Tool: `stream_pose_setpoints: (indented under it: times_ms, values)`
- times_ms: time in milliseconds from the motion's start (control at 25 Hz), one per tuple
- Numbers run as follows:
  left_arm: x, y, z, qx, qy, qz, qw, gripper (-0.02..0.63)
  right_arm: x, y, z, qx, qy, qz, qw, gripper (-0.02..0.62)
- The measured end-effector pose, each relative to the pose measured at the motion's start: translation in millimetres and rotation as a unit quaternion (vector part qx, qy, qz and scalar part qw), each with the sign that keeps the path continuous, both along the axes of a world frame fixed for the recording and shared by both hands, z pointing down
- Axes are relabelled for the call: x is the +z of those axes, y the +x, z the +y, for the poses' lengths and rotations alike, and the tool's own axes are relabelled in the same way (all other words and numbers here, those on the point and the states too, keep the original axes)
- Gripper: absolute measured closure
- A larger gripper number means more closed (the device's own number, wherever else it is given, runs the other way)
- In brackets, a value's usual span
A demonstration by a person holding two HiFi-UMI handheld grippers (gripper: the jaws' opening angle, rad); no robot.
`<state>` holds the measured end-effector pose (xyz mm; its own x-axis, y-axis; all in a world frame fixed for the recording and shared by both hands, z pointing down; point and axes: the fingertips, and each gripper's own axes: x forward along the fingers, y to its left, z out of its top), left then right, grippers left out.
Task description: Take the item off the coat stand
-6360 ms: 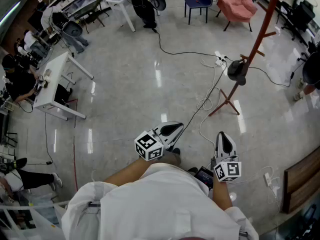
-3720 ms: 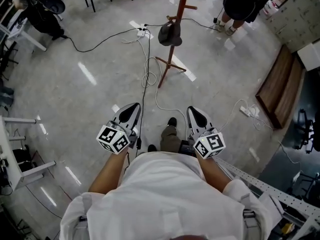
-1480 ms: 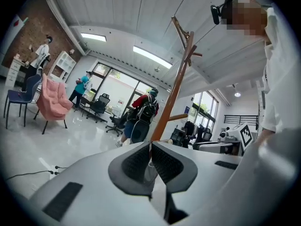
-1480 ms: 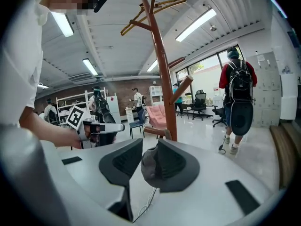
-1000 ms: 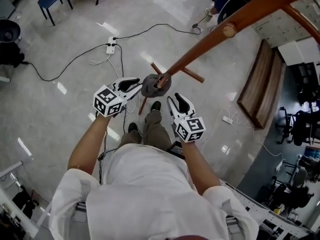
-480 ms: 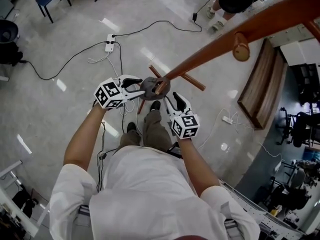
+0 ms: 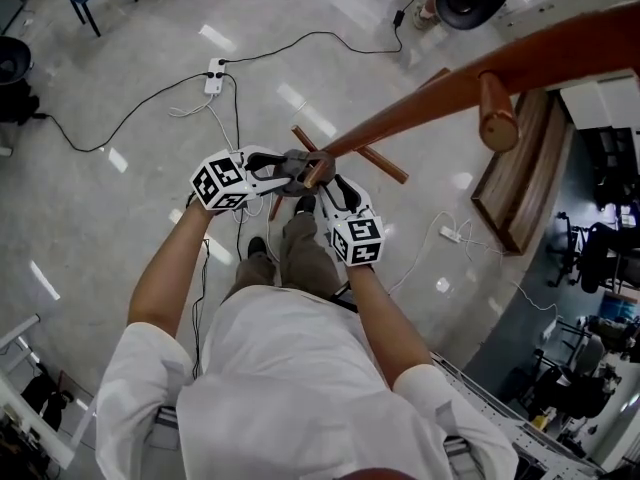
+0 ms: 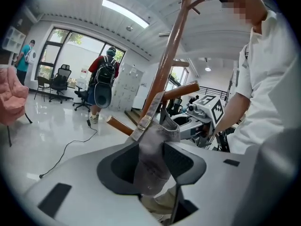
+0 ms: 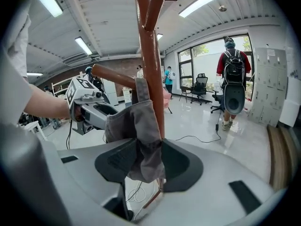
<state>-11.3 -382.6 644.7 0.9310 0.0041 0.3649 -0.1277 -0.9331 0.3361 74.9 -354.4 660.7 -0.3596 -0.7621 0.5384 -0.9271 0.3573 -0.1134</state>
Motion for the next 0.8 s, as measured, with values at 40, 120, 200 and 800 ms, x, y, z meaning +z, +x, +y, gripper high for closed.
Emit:
stream_pose_setpoints:
  times_ms: [40, 120, 200, 800]
  values:
    - [0, 1, 0, -0.003, -0.002, 0.002, 1.0000, 0.433, 1, 1, -1, 0.002, -0.001, 0.004, 1.000, 0.431]
    - [2, 3, -2, -0.011, -0.004, 0.007, 0.9999, 0.461, 4, 2, -2, 0.007, -0.004, 0.008, 1.000, 0.432]
    - [4, 3, -3, -0.020, -0.008, 0.012, 0.9997, 0.488, 5, 1, -3, 0.012, -0.003, 0.014, 1.000, 0.449]
    - [-17, -7, -4, -0.054, -0.029, 0.049, 0.9970, 0.588, -10, 9, -4, 0.039, -0.010, -0.030, 0.999, 0.537]
